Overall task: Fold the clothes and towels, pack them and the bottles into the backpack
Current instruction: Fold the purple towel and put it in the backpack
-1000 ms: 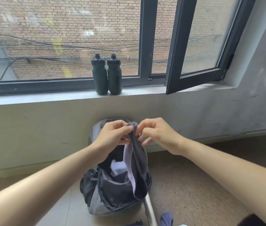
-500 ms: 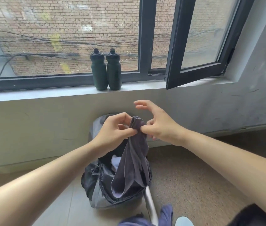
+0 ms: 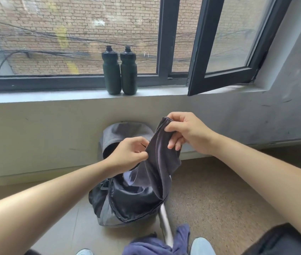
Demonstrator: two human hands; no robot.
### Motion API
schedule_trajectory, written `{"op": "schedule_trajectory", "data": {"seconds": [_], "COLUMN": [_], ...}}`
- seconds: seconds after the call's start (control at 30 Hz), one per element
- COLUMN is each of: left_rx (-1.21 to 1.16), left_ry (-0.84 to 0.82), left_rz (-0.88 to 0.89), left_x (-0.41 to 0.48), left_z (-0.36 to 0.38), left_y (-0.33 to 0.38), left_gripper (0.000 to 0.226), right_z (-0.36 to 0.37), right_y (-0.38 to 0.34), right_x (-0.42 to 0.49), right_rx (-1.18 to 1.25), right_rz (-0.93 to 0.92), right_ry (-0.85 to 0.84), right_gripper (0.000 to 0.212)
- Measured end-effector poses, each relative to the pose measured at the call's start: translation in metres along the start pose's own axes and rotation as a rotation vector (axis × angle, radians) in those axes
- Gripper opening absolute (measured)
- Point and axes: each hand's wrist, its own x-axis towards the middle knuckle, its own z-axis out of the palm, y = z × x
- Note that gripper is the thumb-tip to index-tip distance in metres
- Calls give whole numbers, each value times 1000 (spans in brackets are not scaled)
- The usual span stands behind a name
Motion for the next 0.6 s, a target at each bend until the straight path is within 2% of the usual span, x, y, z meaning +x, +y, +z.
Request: {"op": "schedule_trajectory", "data": {"seconds": [0.2, 0.23, 0.3, 0.37, 0.5, 0.57, 0.6], "left_rx": [61, 37, -80, -164, 77, 169, 190], "left_ry": [-13, -31, -83, -53, 173, 170, 145], "left_rz": [-242, -244, -194, -132, -44, -51, -82], "left_x": [6, 6, 5, 6, 17, 20, 20], "left_z": [15, 15, 18, 24, 35, 34, 32], "left_y": [-23, -22, -20, -16, -15, -17, -19], "left_gripper": [11, 7, 22, 33, 17, 12, 16], "right_z": [-8, -9, -9, -8, -5, -6, -8], "right_y": [2, 2, 3, 4, 2, 0, 0], "right_x": [2, 2, 2, 3, 3, 4, 5], "right_rx": [101, 107, 117, 131, 141, 132, 129], "right_rz": [-2, 0, 3, 0, -17, -37, -49], "right_ry": [84, 93, 106, 109, 79, 108, 140], "right_gripper": [17, 16, 14, 14, 16, 19, 18]}}
